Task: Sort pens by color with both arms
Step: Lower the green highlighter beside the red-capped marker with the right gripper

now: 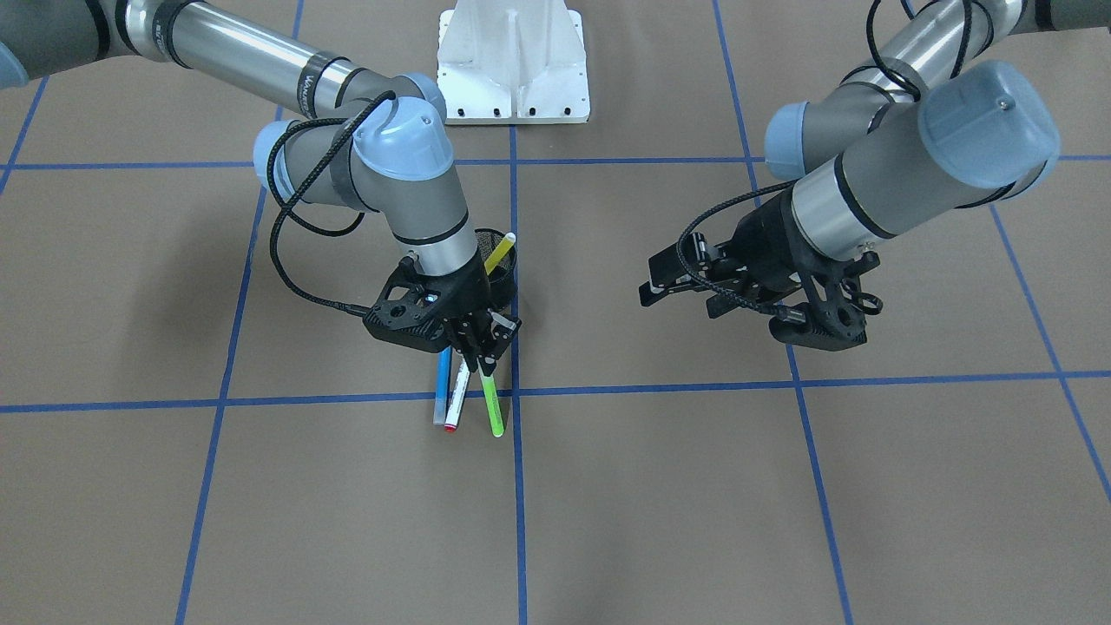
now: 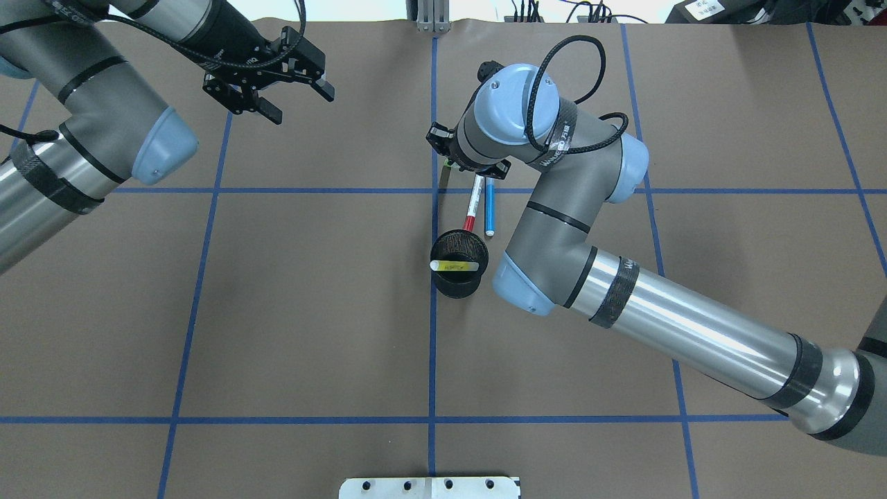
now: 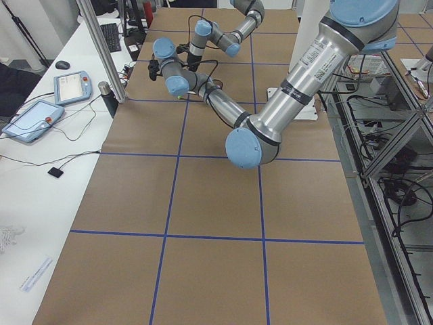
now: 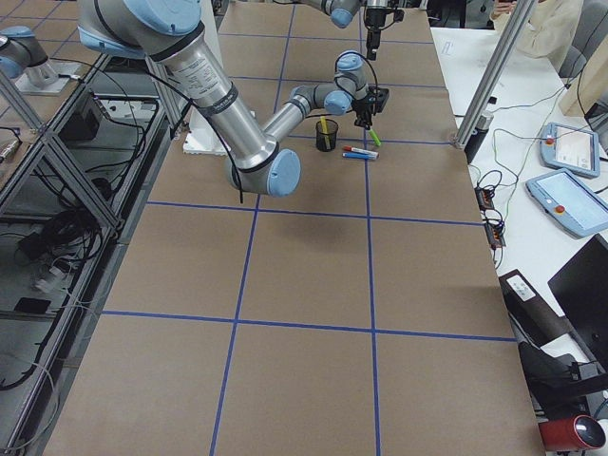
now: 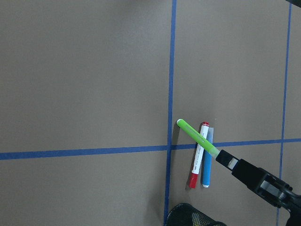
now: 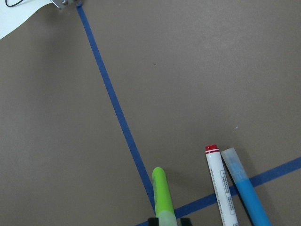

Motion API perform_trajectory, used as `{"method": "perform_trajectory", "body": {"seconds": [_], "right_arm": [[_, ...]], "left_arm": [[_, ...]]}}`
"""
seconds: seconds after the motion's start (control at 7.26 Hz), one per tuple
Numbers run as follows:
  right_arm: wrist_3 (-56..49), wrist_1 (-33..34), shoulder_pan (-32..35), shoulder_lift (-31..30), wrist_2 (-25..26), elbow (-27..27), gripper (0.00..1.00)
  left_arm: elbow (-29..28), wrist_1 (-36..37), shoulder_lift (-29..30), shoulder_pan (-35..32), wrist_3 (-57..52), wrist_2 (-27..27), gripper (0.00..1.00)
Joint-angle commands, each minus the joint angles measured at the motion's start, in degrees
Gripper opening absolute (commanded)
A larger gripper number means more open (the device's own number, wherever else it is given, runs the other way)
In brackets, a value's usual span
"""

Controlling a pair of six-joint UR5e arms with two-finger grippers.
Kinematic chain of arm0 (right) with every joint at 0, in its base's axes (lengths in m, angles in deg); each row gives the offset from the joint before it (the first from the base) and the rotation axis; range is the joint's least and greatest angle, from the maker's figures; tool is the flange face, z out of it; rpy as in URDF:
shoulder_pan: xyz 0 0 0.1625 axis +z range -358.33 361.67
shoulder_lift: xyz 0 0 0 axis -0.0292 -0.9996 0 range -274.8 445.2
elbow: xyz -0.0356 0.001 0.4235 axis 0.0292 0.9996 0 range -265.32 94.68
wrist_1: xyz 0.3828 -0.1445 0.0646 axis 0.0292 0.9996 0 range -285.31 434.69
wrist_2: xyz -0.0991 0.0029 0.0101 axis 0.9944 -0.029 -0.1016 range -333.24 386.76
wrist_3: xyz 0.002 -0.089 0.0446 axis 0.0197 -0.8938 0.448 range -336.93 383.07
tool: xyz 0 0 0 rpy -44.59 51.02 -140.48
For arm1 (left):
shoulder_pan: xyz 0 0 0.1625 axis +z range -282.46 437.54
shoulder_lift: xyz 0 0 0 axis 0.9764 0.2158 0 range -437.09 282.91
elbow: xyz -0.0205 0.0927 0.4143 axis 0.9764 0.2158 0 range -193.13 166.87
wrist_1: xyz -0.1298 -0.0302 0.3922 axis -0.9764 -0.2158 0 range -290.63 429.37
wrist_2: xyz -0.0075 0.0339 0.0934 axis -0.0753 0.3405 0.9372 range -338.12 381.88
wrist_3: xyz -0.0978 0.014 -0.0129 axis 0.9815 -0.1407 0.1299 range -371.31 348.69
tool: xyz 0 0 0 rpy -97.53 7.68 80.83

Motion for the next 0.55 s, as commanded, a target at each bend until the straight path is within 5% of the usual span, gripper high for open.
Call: {"method": "perform_trajectory", "body": {"seconds": [0.0,0.14,0.28,0.41], "right_arm": [[0.56,0.0,-0.41,0.25,0.1,0.01,0.17],[0.47,0.0,-0.93,0.16,0.1,0.01,0.33],[-0.4,-0.09,-0.94,-0.28,-0.51,-0.51,0.71],[-3.02,0.0,-0.85,-0.28,-0.61,-0.77,0.97]], "left_arm": [[0.0,0.07,-0.02,0.11,0.0,0.01,0.99],[0.0,0.07,-0.02,0.11,0.0,0.01,0.99],[0.0,0.07,-0.02,0.11,0.0,0.01,0.99],[0.0,0.07,-0.02,0.2,0.0,0.01,0.99]]}}
